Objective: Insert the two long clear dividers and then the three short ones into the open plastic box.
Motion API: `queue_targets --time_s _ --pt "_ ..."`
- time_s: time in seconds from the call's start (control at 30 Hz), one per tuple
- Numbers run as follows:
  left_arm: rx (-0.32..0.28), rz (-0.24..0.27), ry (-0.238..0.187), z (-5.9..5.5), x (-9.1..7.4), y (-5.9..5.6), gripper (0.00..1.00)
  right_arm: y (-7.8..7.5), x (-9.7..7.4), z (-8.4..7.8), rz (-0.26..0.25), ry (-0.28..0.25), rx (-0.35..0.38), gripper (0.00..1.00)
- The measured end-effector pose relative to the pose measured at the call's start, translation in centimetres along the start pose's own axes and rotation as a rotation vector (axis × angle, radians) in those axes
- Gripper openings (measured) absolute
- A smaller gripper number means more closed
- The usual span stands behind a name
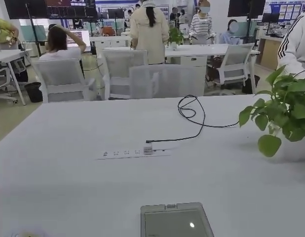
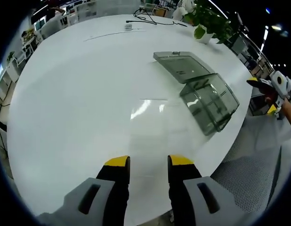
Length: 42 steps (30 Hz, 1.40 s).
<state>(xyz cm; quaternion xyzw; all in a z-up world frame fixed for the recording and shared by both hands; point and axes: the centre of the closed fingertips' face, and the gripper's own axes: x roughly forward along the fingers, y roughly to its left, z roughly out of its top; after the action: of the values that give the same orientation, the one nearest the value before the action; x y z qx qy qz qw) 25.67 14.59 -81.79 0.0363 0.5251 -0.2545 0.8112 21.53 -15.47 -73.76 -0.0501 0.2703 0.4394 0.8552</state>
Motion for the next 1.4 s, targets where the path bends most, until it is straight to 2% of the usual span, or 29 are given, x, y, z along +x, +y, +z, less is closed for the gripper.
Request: queue_targets --time_s 0.07,0.17,0.27,0.3,0.4,0.57,0.7,0.87,1.03,1.17,1.23,1.4 --pt "-0.011 -0.011 -0.02 0.3 -0.1 -0.3 0.3 0.0 0.0 0.4 0.0 -0.003 0.006 0.78" --pt "-0.065 -0.052 -0.083 1.3 -0.7 -1.4 0.3 0.2 0.0 1.5 -0.001 -0.011 0.014 0.76" --pt "-0.082 -0.075 -0.123 2.0 -1.2 -2.3 0.3 0.2 0.0 2.4 -0.005 -0.012 0.026 0.72" --pt "-0.1 -0.095 -0.151 2.6 -1.5 -3.0 0.3 0.4 0.0 2.9 -0.003 -0.018 0.026 0.7" --pt "-0.132 -0.128 -0.203 3.6 -2.2 -4.0 0.3 0.7 0.2 4.2 0.004 -0.035 0.04 0.7" --pt "-0.138 -0.179 -0.265 5.2 -3.5 -6.1 0.3 1.5 0.4 6.5 0.011 -0.074 0.024 0.66" --pt "-0.158 -0.234 -0.33 6.8 -4.5 -8.1 0.3 1.8 0.7 8.4 0.006 -0.104 0.055 0.6" --pt "-0.147 -0.284 -0.377 8.0 -5.3 -10.6 0.3 2.3 1.1 10.2 -0.003 -0.133 0.078 0.54" --pt "-0.129 -0.331 -0.412 9.0 -5.8 -12.9 0.3 2.9 2.0 12.1 0.005 -0.18 0.153 0.44" --pt "-0.104 -0.36 -0.432 9.7 -6.2 -14.4 0.3 3.3 2.8 12.6 -0.001 -0.188 0.163 0.37" --pt "-0.098 -0.366 -0.435 10.0 -6.2 -14.9 0.3 3.5 3.2 12.9 0.003 -0.199 0.2 0.33" --pt "-0.064 -0.383 -0.443 10.4 -6.4 -16.1 0.3 4.3 4.0 13.0 0.003 -0.194 0.215 0.3"
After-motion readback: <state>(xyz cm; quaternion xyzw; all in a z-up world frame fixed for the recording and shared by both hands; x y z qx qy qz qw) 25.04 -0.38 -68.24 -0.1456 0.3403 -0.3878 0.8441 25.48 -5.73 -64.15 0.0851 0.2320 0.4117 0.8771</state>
